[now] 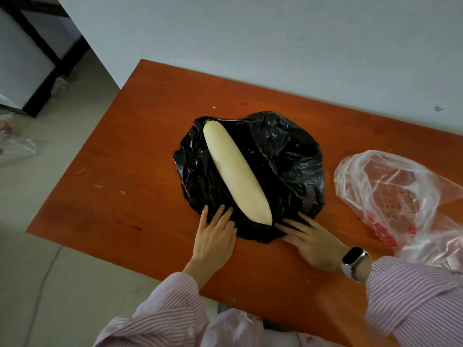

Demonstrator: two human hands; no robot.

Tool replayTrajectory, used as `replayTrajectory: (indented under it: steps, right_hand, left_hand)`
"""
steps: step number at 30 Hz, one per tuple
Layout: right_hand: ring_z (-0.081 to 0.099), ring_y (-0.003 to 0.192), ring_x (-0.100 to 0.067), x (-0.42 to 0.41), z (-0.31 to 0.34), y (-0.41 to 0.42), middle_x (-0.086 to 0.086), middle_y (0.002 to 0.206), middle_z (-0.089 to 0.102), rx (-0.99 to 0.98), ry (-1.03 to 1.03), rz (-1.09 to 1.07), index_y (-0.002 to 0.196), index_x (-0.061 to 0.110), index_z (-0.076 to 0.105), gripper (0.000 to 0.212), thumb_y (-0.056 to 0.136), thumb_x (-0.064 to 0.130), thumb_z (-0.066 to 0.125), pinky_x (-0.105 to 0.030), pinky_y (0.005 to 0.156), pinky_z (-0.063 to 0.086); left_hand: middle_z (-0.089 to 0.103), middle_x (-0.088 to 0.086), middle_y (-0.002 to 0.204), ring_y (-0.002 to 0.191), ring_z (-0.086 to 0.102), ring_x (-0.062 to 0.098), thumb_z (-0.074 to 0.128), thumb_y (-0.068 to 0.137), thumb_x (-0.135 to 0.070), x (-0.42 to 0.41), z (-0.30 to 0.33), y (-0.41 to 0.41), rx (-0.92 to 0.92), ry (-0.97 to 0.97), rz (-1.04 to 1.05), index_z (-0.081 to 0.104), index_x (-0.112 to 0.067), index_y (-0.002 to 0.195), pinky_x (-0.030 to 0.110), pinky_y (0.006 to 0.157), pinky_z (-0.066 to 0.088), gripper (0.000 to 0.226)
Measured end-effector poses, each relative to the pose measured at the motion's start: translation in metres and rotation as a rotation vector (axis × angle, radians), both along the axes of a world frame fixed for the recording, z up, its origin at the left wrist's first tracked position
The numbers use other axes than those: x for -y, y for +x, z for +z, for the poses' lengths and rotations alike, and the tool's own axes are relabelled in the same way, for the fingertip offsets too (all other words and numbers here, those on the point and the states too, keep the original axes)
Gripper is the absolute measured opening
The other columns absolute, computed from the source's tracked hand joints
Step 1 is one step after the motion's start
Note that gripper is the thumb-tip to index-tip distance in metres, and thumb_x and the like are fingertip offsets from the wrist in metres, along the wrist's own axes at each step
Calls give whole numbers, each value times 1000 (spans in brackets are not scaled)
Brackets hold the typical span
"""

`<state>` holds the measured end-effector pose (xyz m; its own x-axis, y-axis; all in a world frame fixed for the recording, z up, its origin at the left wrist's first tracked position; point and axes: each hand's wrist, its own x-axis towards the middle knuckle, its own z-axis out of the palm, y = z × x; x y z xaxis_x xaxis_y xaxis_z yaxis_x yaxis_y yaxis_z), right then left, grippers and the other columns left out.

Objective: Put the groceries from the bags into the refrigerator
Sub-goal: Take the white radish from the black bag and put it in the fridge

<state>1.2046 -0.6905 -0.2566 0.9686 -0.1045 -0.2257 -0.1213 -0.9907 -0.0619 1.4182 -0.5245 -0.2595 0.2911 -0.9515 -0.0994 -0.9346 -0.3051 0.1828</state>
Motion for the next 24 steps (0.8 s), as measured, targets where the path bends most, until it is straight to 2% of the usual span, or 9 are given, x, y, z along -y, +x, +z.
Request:
replayTrajectory:
  steps: [3, 5, 6, 9, 13, 16, 18, 21, 24]
  right_hand:
    - [65, 98, -24, -13, 10, 16, -7, 99, 70, 147, 283, -299, 87, 19, 49, 19, 80, 15, 32, -50, 111, 28]
    - [63, 67, -26, -24, 18, 32, -8, 69, 66, 307, 378, -544, 88, 17, 41, 13, 81, 17, 31, -50, 91, 48]
    - [61, 64, -27, -30, 23, 42, -8, 69, 64, 356, 354, -626, 91, 16, 45, 16, 82, 20, 32, -45, 80, 52]
    - [59, 90, -31, -39, 34, 78, -13, 102, 61, 410, 292, -699, 113, 5, 52, 33, 89, 25, 42, -40, 73, 49]
    - [41, 119, -33, -35, 41, 127, -15, 135, 37, 185, 328, -811, 141, 10, 22, 66, 89, 41, 49, -42, 94, 42]
    - [40, 121, -34, -34, 38, 153, -16, 136, 35, 23, 307, -889, 144, 16, 4, 91, 80, 52, 57, -45, 94, 41]
    - [45, 117, -36, -33, 36, 161, -18, 133, 38, -8, 361, -957, 144, 19, -1, 99, 76, 51, 63, -46, 90, 43]
    - [51, 107, -38, -28, 43, 164, -16, 126, 42, -13, 437, -1015, 143, 22, 2, 93, 75, 46, 62, -43, 84, 45]
    - [54, 104, -35, -15, 64, 166, -11, 121, 50, 47, 547, -1076, 140, 22, 16, 84, 73, 47, 61, -40, 85, 46]
  left_hand:
    - [70, 0, 103, 112, 60, 19, 40, 89, -29, -2, -1, 3, -7, -59, 62, 68, -17, 85, 49, 112, 20, 31]
    - [71, -1, 91, 102, 65, 19, 62, 81, -21, 2, 2, 6, 27, -139, 83, 67, -16, 84, 57, 107, 23, 8]
    - [71, -2, 87, 98, 66, 20, 71, 75, -17, 6, 6, 6, 38, -162, 102, 68, -16, 84, 61, 104, 24, 11]
    - [70, 1, 96, 102, 63, 21, 79, 68, -16, 16, 14, 11, 56, -244, 133, 69, -16, 89, 55, 106, 29, 24]
    - [55, 11, 130, 128, 45, 30, 78, 68, -27, 21, 22, 27, 94, -207, 173, 60, -14, 117, 52, 109, 23, 54]
    - [45, 17, 140, 133, 37, 35, 79, 63, -40, 21, 20, 41, 97, -19, 206, 50, -11, 131, 56, 106, 23, 80]
    - [30, 18, 149, 139, 25, 33, 71, 71, -48, 19, 18, 47, 50, 77, 192, 36, -12, 141, 54, 111, 16, 86]
    - [-2, 8, 157, 144, -6, 26, 47, 88, -53, 19, 14, 52, -18, 177, 152, 7, -17, 148, 47, 114, -6, 81]
    - [-9, 3, 157, 144, -11, 24, 39, 90, -55, 24, 12, 57, -22, 249, 114, 3, -19, 148, 49, 113, -9, 77]
